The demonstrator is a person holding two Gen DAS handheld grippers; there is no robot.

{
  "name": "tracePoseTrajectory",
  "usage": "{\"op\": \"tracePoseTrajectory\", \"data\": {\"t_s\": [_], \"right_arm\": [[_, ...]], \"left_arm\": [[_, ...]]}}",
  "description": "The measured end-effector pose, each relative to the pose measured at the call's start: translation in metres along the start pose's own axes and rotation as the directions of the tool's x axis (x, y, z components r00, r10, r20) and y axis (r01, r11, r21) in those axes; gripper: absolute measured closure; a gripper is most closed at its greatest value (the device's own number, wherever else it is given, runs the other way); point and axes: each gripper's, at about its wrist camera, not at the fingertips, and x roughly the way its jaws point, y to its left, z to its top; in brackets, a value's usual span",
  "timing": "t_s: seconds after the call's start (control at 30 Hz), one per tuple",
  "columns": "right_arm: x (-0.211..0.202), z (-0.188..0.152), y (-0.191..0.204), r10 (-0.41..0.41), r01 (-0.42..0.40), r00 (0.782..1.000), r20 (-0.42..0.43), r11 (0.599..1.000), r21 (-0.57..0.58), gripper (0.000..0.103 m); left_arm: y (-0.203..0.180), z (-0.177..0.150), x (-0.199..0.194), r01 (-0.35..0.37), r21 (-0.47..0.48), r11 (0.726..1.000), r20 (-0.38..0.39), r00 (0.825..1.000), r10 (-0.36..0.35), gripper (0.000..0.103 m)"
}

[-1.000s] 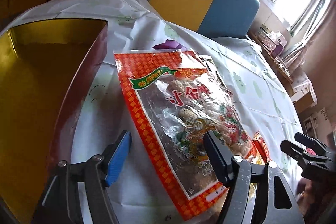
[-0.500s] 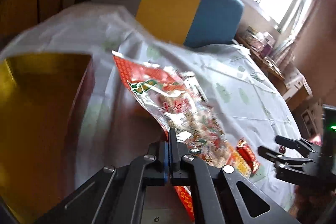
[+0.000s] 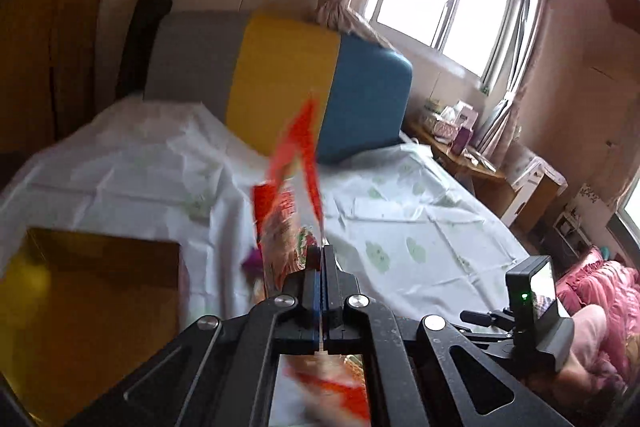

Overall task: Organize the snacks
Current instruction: 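Carry the bag with the left tool into the gold tray and release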

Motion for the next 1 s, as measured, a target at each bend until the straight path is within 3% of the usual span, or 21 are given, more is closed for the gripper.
{"op": "tracePoseTrajectory", "data": {"t_s": [0.1,0.3,0.57,0.73,1.0], "right_arm": [[0.000,0.001,-0.008,-0.006,0.006,1.000,-0.003,0.999,0.039,0.065],[0.004,-0.002,-0.010,0.001,0.001,1.000,-0.026,0.998,0.057,0.065],[0.003,-0.004,-0.008,0.000,0.001,1.000,-0.029,0.999,0.050,0.065],[0.005,-0.004,-0.008,0.005,-0.003,0.999,-0.034,0.999,0.054,0.065],[0.006,-0.001,-0.018,0.038,-0.035,0.999,-0.030,0.993,0.116,0.065]], "left_arm": [[0.011,0.012,-0.018,-0.002,-0.025,1.000,0.034,0.999,0.003,0.103],[0.055,0.024,-0.054,-0.083,-0.059,0.995,0.077,0.993,0.088,0.103],[0.115,0.006,-0.058,-0.248,-0.123,0.961,0.024,0.967,0.252,0.103],[0.134,-0.010,-0.038,-0.285,-0.133,0.949,-0.037,0.958,0.283,0.103],[0.117,-0.032,0.024,-0.270,-0.127,0.954,-0.116,0.960,0.256,0.100]]}}
